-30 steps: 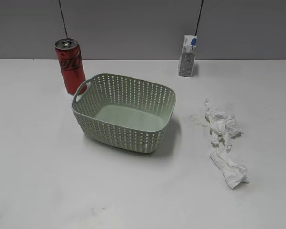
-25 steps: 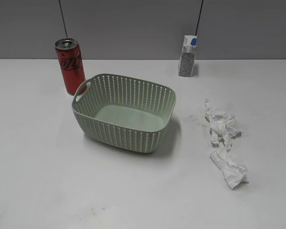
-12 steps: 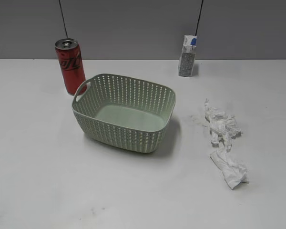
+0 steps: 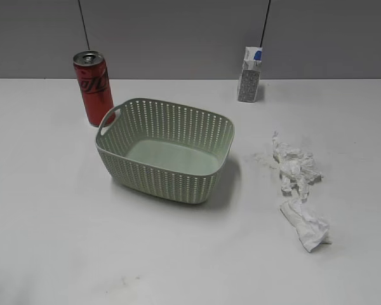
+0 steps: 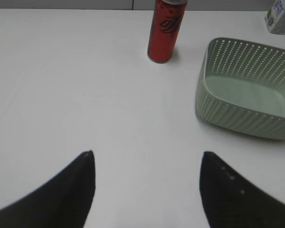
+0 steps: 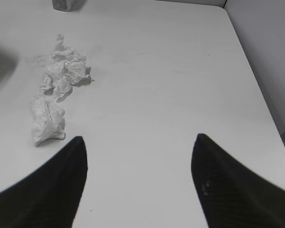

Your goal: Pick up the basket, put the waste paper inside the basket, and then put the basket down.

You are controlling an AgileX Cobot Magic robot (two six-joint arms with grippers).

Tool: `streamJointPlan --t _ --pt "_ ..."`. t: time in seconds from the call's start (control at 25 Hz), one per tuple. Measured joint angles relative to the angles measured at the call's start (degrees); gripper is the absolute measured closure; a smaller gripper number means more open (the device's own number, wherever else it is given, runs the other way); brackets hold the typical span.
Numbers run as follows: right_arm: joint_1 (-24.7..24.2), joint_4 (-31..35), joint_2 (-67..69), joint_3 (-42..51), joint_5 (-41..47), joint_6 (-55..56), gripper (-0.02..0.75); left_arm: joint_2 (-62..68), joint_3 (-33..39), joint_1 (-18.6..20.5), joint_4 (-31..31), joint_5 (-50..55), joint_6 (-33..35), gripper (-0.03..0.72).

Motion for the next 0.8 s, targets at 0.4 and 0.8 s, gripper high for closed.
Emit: streamJointPlan --t 0.4,0.8 --pt "0.0 0.0 0.0 0.0 0.0 0.0 0.218 19.4 -10.5 -11.2 2.1 -5.5 2.6 0.165" --pt "0.0 0.0 0.0 0.0 0.0 0.0 0.218 42.4 -24.5 -16.1 3.0 -5.0 2.7 0.165"
